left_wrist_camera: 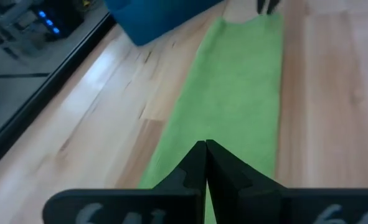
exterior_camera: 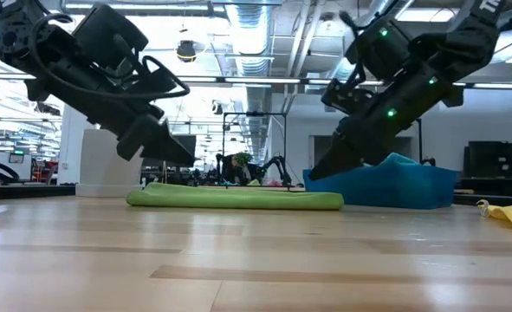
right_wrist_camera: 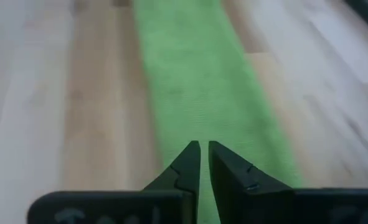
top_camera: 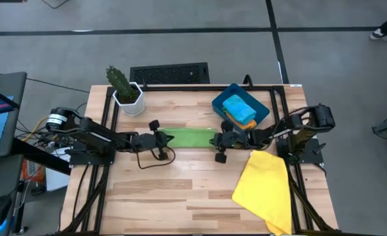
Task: Fold microfiber towels
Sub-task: Fold the green microfiber towel
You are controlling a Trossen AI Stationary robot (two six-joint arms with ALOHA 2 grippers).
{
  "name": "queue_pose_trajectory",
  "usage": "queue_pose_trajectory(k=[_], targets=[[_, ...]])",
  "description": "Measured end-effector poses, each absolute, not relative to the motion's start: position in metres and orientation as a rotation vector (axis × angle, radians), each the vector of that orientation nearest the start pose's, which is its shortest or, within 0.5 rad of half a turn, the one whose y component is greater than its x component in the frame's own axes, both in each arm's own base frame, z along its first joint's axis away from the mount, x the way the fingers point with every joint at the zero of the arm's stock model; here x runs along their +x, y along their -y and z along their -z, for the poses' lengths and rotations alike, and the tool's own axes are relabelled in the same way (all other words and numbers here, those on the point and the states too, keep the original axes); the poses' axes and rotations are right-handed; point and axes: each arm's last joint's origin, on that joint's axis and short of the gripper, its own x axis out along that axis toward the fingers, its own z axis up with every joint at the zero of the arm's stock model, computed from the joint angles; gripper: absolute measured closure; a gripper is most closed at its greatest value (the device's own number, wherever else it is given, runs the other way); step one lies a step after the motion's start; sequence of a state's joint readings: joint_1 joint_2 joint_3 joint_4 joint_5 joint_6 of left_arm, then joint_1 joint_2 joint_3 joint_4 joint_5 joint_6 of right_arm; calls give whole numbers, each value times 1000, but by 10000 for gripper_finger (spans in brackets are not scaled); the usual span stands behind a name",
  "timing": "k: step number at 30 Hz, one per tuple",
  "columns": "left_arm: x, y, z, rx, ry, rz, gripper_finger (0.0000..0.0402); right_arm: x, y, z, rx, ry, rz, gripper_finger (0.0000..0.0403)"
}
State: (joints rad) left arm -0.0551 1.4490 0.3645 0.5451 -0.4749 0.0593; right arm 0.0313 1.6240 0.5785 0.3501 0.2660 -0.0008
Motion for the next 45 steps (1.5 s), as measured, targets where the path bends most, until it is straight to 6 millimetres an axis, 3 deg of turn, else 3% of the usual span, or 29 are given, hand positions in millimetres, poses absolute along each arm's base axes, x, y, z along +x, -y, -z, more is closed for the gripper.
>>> queue_pose_trajectory(k=[6, 12, 23, 28, 34, 39, 45], targets=[[239, 0, -134, 222, -487, -363, 401, 280, -11, -122, -94, -712, 203, 322], [240, -2, -131, 194, -497, -343, 401, 272, -5, -109, -30, -779, 270, 296], [240, -2, -132, 170, -486, -336, 401, 263, -11, -101, -17, -806, 258, 309], [242, -1, -135, 150, -451, -286, 401, 262, -17, -119, -26, -736, 230, 298], [242, -1, -135, 151, -453, -286, 401, 260, -19, -133, -61, -685, 204, 252], [242, 0, -133, 138, -464, -256, 401, 262, -19, -113, -86, -763, 199, 222], [240, 0, -131, 129, -492, -256, 401, 268, -21, -89, -70, -805, 190, 219]])
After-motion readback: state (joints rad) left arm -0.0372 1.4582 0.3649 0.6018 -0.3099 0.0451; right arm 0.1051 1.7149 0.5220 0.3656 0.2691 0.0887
